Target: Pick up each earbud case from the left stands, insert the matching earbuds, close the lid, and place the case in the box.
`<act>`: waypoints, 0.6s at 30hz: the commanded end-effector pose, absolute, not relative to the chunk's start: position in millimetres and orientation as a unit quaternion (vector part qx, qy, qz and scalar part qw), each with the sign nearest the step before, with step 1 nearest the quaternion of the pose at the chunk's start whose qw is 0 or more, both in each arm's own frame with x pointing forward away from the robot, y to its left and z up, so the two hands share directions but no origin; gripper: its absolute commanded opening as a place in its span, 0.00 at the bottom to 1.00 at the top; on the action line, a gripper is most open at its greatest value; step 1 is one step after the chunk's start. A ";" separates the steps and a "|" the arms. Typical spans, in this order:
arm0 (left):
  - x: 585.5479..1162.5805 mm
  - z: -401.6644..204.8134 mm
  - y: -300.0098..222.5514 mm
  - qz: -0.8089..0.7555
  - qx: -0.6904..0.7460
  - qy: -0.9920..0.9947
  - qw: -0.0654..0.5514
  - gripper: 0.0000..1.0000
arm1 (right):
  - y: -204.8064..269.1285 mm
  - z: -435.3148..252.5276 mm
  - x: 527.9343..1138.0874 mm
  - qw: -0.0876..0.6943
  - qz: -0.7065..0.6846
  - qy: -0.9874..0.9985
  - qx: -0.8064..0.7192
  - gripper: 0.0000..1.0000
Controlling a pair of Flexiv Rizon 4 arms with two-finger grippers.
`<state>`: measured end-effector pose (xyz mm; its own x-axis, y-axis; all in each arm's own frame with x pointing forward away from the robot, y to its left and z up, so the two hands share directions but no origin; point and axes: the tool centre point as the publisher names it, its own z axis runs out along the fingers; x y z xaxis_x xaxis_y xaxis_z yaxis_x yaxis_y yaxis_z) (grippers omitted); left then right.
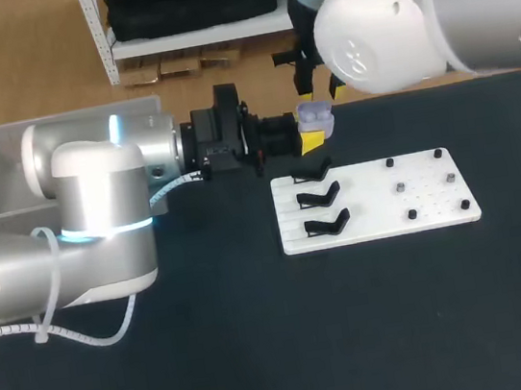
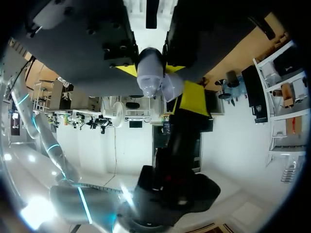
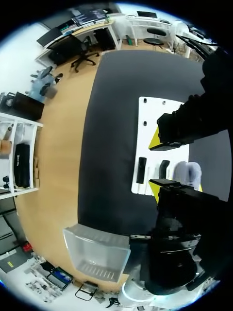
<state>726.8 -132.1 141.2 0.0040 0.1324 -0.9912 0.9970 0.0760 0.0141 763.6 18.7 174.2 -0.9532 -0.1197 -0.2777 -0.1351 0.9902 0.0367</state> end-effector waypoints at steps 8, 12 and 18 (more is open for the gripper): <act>725.2 139.6 -132.1 -0.443 0.513 0.547 0.492 0.00 | 7.7 179.8 739.7 0.154 0.030 0.986 -0.048 0.38; 725.2 139.6 -132.1 -0.443 0.513 0.547 0.492 0.00 | -7.1 193.0 745.3 0.191 0.046 0.980 0.003 0.38; 727.7 150.7 -112.7 -0.430 0.517 0.544 0.503 0.00 | -38.7 203.5 749.9 0.228 0.065 0.969 0.068 0.49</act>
